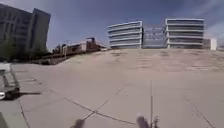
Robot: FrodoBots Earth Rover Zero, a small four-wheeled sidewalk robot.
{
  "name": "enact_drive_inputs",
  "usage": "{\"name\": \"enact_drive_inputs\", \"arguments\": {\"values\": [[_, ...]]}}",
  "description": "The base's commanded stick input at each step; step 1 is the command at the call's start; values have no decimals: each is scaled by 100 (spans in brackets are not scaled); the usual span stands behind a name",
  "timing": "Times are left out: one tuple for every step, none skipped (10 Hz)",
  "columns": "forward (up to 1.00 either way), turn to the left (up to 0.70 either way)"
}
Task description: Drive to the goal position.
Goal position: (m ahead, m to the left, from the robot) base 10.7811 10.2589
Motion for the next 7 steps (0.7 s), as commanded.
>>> {"name": "enact_drive_inputs", "arguments": {"values": [[70,0],[70,0],[70,0],[70,0],[70,0],[70,0],[70,0]]}}
